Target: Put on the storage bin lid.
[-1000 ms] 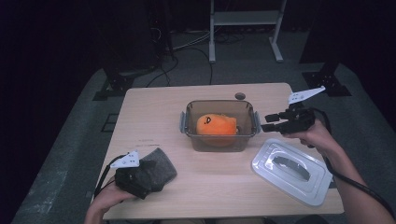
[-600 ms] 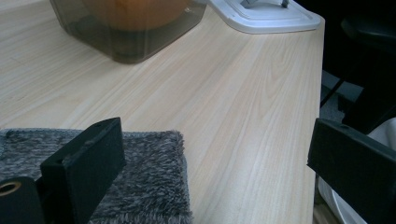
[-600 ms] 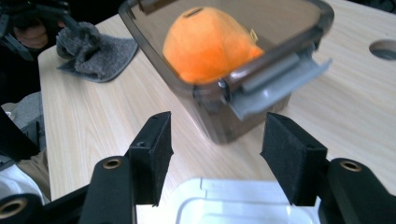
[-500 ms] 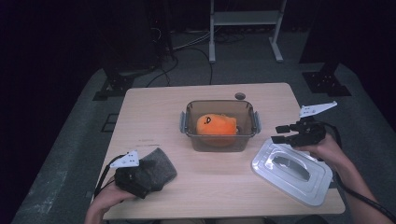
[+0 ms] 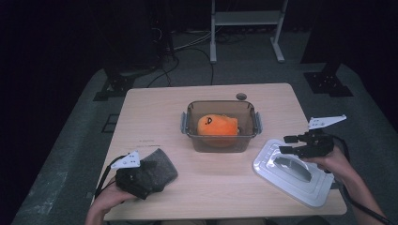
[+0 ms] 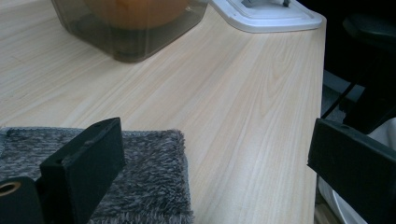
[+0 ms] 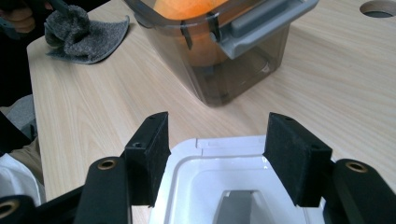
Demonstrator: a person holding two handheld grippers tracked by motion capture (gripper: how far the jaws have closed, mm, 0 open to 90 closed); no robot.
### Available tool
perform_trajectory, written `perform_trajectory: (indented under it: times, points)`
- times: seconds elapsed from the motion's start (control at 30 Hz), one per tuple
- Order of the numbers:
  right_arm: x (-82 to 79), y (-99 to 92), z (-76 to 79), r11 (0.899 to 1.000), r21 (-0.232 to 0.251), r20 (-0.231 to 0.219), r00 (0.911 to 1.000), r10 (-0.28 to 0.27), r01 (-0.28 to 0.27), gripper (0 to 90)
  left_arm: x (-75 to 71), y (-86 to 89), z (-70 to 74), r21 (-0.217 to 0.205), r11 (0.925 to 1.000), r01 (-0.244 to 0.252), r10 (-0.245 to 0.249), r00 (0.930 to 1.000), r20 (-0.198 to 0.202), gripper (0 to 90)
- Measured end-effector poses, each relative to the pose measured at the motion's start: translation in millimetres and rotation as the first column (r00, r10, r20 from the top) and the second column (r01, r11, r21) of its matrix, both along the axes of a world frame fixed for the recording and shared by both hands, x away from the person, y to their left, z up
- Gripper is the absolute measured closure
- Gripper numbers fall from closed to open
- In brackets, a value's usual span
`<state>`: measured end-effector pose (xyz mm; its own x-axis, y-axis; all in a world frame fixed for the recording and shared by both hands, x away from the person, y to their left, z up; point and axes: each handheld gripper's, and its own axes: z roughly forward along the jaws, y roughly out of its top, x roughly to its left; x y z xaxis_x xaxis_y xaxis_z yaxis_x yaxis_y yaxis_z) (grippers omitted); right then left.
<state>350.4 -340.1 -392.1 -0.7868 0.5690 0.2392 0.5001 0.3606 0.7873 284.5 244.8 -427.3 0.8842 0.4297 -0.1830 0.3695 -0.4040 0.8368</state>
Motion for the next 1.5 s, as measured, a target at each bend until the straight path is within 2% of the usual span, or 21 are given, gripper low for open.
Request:
perform_trajectory:
  times: [0.4,0.87,1.33,1.5]
  points:
    - [-11.8,-9.5,-15.2,1.0,0.0,-0.005,0.9998,-0.019,0.019,38.6,0.1,-0.3,-0.1,0.003,1.0,0.003,-0.003,1.0,-0.004,2.9]
    - [-24.5,-15.4,-33.9,0.999,-0.031,-0.005,0.9997,-0.024,0.024,38.5,0.8,-1.7,-0.6,0.0,1.0,0.005,-0.005,1.0,-0.005,2.9]
    - [-33.3,-26.0,-53.3,0.997,-0.027,-0.009,0.9976,-0.068,0.068,38.9,0.8,-3.0,-2.0,0.004,1.0,0.005,-0.005,0.9999,-0.011,2.9]
    - [-35.7,-28.6,-59.7,0.996,-0.05,-0.01,0.9973,-0.072,0.072,40.3,1.1,-3.7,-2.3,0.006,0.9999,0.01,-0.01,0.9999,-0.011,2.9]
